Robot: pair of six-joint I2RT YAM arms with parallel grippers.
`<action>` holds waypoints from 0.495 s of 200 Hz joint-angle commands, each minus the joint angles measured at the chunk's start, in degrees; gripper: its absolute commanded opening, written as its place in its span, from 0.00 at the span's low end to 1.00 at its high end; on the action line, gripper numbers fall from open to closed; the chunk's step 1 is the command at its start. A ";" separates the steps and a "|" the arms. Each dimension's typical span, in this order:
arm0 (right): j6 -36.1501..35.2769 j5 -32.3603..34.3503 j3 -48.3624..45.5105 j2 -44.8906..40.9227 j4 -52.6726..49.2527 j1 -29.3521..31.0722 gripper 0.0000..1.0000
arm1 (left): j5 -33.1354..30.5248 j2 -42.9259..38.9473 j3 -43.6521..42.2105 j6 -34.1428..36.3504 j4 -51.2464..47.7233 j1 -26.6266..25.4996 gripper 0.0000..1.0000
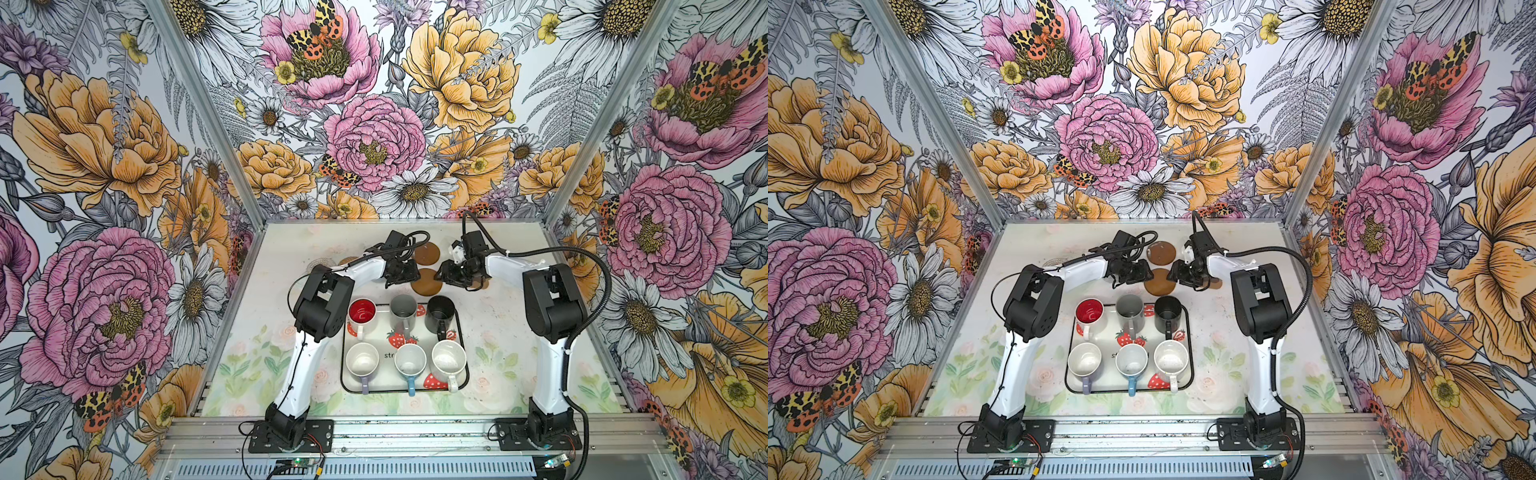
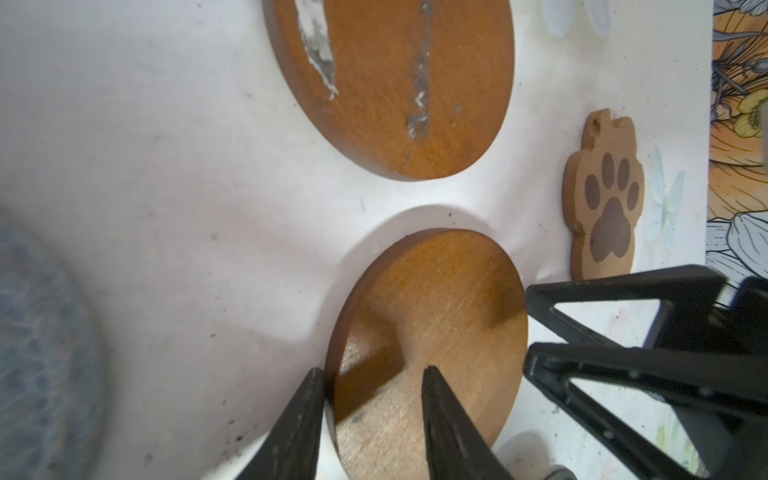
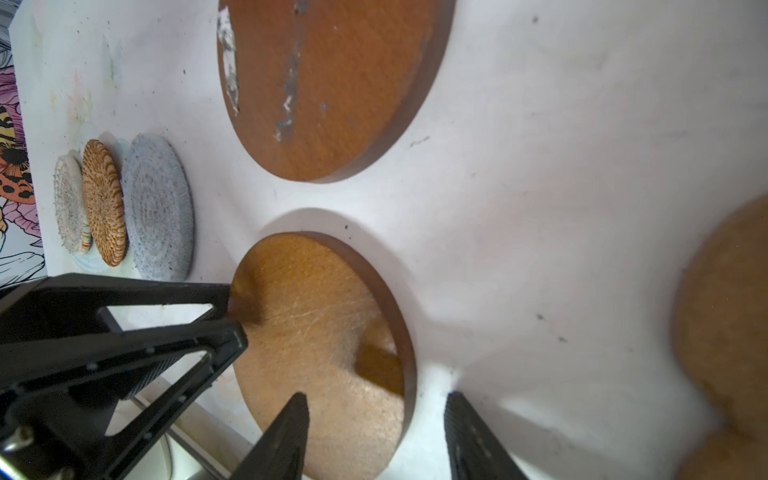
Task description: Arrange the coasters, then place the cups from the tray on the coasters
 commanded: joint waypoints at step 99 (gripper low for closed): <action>0.42 -1.27 -1.38 -1.00 1.58 -4.30 0.49 | 3.43 10.70 14.85 -5.62 -0.44 -3.68 0.32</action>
